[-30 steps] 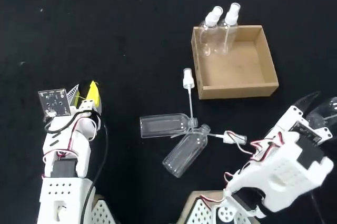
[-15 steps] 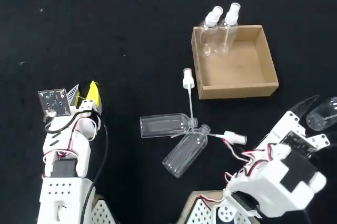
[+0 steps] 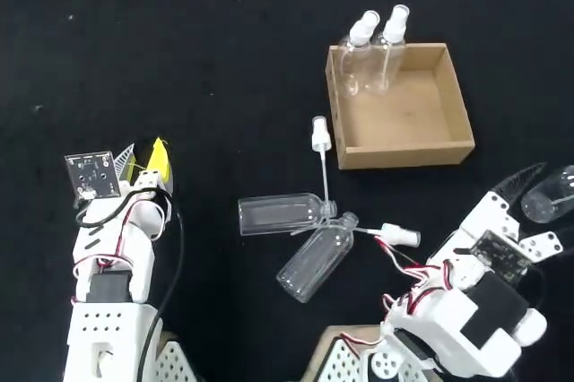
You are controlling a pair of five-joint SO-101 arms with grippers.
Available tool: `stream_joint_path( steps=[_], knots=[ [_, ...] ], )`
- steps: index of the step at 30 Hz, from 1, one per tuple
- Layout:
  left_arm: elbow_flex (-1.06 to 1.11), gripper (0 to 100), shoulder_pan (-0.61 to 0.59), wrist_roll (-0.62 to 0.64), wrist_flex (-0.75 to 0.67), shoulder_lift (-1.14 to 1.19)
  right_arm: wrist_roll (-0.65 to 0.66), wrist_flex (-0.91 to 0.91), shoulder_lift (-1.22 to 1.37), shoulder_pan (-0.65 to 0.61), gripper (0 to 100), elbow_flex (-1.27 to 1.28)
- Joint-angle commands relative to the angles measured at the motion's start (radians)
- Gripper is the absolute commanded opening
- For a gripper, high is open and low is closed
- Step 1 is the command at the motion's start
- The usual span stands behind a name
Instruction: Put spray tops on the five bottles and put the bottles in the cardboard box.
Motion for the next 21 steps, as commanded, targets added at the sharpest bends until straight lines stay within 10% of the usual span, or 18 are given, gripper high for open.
stream_joint_path(
  steps=[1, 21],
  knots=[
    [0.024, 14, -0.001, 0.006, -0.005, -0.003, 0.077, -0.029, -0.044, 0.025, 32.9, 0.004],
    [0.024, 14, 0.001, 0.006, -0.005, -0.003, 0.086, -0.037, -0.381, 0.144, 32.9, -0.004]
  ],
)
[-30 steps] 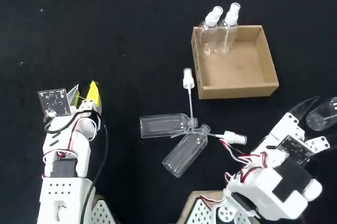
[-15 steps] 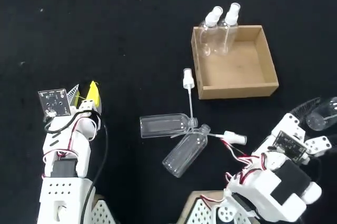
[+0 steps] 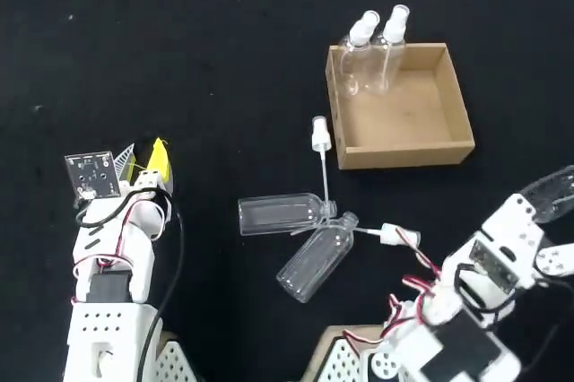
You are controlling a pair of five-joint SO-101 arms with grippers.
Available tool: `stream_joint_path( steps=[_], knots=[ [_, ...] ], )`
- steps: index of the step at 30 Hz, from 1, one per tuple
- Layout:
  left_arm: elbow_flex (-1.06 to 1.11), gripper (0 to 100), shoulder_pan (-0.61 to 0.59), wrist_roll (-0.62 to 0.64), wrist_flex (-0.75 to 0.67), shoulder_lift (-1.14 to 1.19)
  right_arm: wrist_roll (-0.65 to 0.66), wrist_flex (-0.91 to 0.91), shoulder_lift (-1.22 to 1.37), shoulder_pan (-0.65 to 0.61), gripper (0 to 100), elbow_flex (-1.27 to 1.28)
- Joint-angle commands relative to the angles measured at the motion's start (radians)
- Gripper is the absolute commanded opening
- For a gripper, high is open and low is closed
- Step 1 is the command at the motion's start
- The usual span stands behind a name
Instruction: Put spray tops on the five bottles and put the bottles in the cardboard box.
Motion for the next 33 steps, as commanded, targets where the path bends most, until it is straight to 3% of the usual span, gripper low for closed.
stream_joint_path(
  steps=[1, 23, 27, 33],
  knots=[
    [0.024, 14, 0.001, 0.006, -0.005, -0.003, 0.000, -0.028, -0.125, 0.048, 32.9, -0.002],
    [0.024, 14, 0.001, 0.006, -0.005, -0.003, 0.000, -0.012, -0.829, 0.118, 32.8, 0.010],
    [0.024, 14, 0.001, 0.006, -0.005, -0.003, 0.000, 0.178, -0.957, 0.117, 32.8, 0.019],
    [0.024, 14, 0.001, 0.006, -0.005, -0.003, 0.000, 0.736, -1.133, 0.109, 32.8, 0.021]
  ],
)
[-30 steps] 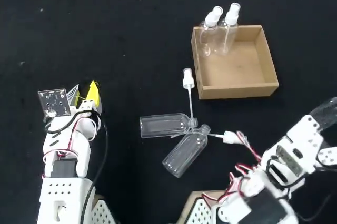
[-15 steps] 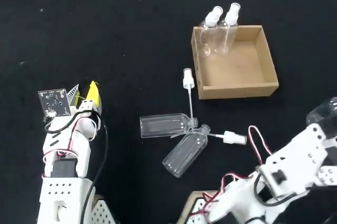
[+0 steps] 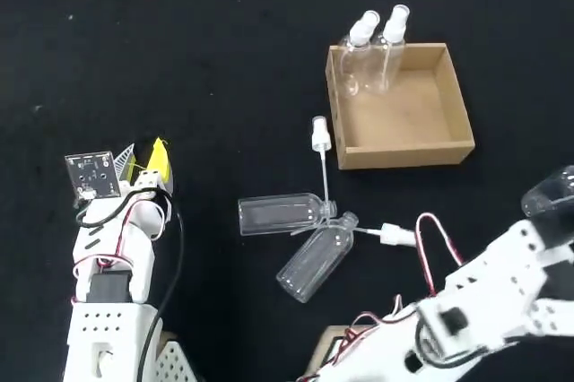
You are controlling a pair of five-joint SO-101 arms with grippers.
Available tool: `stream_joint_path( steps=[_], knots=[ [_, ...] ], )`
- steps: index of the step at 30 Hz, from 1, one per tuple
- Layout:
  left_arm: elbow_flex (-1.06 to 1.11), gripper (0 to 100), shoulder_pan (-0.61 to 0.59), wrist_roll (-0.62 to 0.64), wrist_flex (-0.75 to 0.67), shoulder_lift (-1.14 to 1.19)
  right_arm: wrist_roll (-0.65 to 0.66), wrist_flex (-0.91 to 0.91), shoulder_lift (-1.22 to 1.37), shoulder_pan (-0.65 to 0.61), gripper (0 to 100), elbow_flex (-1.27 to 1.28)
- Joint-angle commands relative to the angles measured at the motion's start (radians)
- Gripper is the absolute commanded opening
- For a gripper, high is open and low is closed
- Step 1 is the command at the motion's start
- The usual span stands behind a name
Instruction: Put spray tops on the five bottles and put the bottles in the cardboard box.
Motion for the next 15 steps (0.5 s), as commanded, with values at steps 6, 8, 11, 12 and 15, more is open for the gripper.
stream_joint_path(
  steps=[6, 8, 11, 12, 15],
  knots=[
    [0.024, 14, 0.001, 0.006, -0.003, -0.003, 0.000, 0.816, -0.280, 0.000, 32.8, 0.002],
    [0.024, 14, 0.001, 0.006, -0.003, -0.003, 0.000, 0.988, -0.344, -0.015, 32.8, 0.001],
    [0.024, 14, 0.001, 0.006, -0.002, -0.003, 0.000, 1.206, -0.421, -0.044, 32.8, -0.004],
    [0.024, 14, 0.001, 0.006, -0.002, -0.003, 0.000, 1.267, -0.441, -0.064, 32.8, -0.005],
    [0.024, 14, 0.001, 0.006, 0.000, -0.003, 0.008, 1.401, -0.466, -0.124, 32.8, -0.007]
  ],
)
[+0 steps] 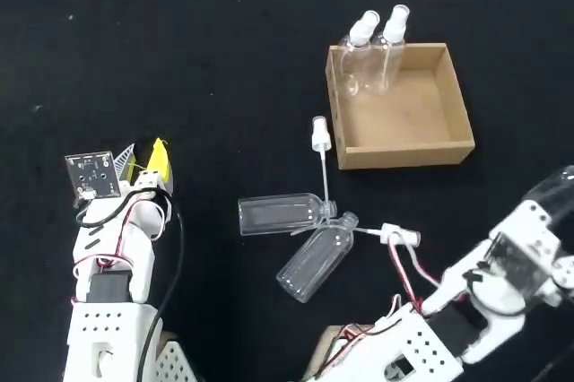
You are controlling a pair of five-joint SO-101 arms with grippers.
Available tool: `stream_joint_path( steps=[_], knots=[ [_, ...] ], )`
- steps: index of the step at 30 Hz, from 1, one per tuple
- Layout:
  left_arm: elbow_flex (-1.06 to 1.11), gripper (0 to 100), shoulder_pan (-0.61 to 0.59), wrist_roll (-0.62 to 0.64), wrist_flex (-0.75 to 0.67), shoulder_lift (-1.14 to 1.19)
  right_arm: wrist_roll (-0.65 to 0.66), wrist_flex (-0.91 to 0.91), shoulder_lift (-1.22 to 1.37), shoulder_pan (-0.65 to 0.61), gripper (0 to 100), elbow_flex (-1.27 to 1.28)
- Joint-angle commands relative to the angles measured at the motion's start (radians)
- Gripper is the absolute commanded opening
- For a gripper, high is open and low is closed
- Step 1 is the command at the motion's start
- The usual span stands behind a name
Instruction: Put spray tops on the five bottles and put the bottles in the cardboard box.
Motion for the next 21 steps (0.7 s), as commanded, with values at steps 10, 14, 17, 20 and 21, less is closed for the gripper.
stream_joint_path(
  steps=[10, 14, 17, 20, 21],
  knots=[
    [0.024, 14, -0.002, 0.006, 0.000, -0.003, 0.009, 0.097, 0.084, -0.158, 32.8, -0.008],
    [0.024, 14, -0.002, 0.006, 0.000, -0.003, 0.009, 0.011, 0.202, -0.158, 32.8, -0.033],
    [0.024, 14, -0.002, 0.006, 0.000, -0.005, 0.009, 0.015, 0.332, -0.153, 32.8, -0.133],
    [0.024, 14, -0.002, 0.006, 0.000, -0.005, 0.008, 0.014, 0.513, -0.147, 32.8, -0.254],
    [0.024, 14, -0.002, 0.006, 0.000, -0.005, 0.008, 0.014, 0.576, -0.146, 32.8, -0.288]
  ],
)
